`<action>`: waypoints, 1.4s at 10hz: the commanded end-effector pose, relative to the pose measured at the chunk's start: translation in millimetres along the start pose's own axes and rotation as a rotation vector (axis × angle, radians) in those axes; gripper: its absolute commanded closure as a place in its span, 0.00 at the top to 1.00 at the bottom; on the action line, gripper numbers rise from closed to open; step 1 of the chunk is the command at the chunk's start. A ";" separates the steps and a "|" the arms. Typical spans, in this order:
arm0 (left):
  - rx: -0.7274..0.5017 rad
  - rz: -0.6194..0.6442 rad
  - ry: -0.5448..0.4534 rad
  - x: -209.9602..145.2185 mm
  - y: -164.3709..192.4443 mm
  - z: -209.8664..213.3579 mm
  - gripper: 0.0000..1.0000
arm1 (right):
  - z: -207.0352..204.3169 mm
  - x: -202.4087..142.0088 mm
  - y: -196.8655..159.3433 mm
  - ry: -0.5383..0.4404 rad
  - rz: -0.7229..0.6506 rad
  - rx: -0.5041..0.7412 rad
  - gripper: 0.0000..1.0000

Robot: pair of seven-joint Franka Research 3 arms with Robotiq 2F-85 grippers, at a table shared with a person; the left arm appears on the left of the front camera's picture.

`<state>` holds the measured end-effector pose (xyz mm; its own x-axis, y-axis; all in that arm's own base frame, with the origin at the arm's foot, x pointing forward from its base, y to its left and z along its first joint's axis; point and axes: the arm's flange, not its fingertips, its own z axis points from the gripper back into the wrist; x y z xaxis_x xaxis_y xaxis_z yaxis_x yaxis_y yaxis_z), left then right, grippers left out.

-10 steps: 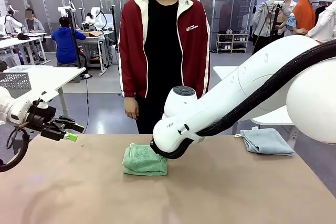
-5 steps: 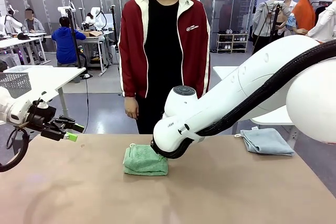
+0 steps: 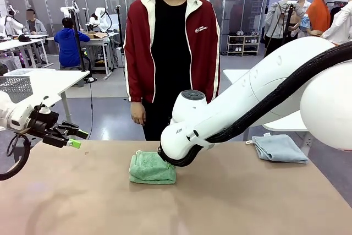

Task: Fold the towels and place them in the basket.
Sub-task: Stack the folded Towel with hook on the right side of the table.

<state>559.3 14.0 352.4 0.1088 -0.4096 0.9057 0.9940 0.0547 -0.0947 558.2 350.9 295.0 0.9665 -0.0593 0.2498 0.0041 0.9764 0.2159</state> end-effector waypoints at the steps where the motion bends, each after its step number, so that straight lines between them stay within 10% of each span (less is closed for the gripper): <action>1: -0.016 -0.008 -0.001 1.0 2.2 1.3 0.81 | 18.5 1.5 -6.6 -0.047 0.102 0.017 0.05; 9: -0.016 -0.008 -0.001 1.0 2.2 1.3 0.81 | 107.1 108.2 -109.7 -0.260 0.263 -0.144 0.05; 14: -0.016 -0.008 -0.001 1.0 2.2 1.3 0.81 | 157.4 169.4 -193.6 -0.226 0.311 -0.171 0.05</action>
<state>559.4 14.3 352.4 0.1088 -0.4098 0.9057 0.9940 0.0550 -0.0945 675.0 123.8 436.7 0.8423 0.1841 0.5066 -0.1774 0.9822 -0.0621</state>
